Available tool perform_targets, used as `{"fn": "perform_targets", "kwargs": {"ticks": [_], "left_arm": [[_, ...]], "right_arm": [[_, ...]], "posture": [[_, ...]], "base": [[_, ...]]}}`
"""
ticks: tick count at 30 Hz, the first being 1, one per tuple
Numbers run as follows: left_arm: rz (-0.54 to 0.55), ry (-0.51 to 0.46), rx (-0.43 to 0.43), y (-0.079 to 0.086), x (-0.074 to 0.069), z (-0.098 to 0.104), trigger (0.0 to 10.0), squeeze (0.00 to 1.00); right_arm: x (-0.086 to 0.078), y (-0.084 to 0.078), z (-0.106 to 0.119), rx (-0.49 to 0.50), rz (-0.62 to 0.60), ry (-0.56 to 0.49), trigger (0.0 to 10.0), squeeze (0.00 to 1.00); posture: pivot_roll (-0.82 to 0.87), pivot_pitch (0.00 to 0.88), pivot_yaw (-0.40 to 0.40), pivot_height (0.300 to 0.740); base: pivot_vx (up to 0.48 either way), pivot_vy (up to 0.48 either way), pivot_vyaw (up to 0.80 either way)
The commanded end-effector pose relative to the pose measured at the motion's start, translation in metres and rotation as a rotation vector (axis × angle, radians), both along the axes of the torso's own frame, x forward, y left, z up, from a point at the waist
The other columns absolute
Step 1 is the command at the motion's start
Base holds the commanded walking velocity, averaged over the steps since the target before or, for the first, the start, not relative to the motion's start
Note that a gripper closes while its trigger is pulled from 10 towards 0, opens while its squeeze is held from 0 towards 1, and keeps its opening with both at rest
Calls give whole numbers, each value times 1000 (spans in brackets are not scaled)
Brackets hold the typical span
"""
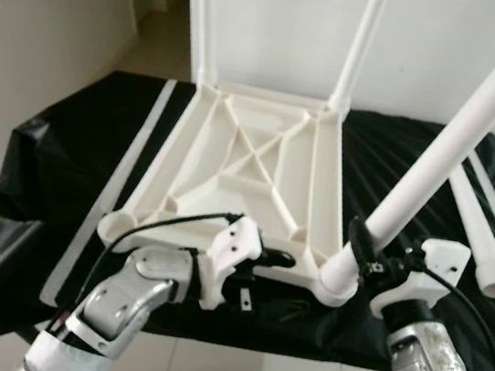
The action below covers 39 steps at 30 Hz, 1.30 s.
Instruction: Building children table
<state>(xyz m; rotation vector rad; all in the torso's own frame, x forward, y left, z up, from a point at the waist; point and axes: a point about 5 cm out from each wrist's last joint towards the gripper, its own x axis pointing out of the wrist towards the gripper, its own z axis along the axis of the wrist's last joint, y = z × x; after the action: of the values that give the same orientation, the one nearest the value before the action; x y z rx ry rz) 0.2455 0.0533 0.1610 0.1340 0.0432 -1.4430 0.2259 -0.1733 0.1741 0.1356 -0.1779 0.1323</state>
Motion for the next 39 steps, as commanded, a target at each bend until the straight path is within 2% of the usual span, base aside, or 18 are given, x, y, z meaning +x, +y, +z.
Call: {"fn": "perform_targets", "kwargs": {"ticks": [1,4,11,13,17,22,28,33,35,39], "left_arm": [[43,-2,-4,2,1,2,10000,0],[48,0,-7,2,2,2,10000,0],[59,-1,-6,3,3,3,10000,0],[59,-1,-6,3,3,3,10000,0],[69,0,-5,5,5,4,10000,0],[72,3,-2,6,6,5,10000,0],[75,5,2,8,5,5,10000,0],[75,8,3,8,5,5,10000,0],[77,8,4,9,6,6,10000,0],[80,10,8,10,6,6,10000,0]], "right_arm": [[2,-7,-14,-22,-28,69,10000,0],[3,-6,-15,-33,-23,68,10000,0],[0,3,-23,-154,48,61,10000,0],[0,3,-23,-154,48,61,10000,0],[-3,8,-28,-258,108,45,10000,0],[-6,11,-30,-306,148,27,10000,0],[-13,15,-32,-319,182,7,10000,0],[-16,14,-34,-285,169,-26,10000,0],[-19,13,-33,-256,155,-63,10000,0],[-20,12,-38,-148,120,-27,10000,0]], "posture": [[-26,12,-6,740],[-26,12,-6,740],[-22,0,-7,740],[-22,0,-7,740],[-24,3,-4,740],[-22,7,-2,740],[-21,19,1,740],[-19,23,3,740],[-16,23,4,740],[-16,23,7,740]], "base": [[0,0,0],[0,0,0],[0,0,0],[0,0,0],[0,0,0],[0,0,0],[0,0,0],[0,0,0],[0,0,0],[0,0,0]]}}
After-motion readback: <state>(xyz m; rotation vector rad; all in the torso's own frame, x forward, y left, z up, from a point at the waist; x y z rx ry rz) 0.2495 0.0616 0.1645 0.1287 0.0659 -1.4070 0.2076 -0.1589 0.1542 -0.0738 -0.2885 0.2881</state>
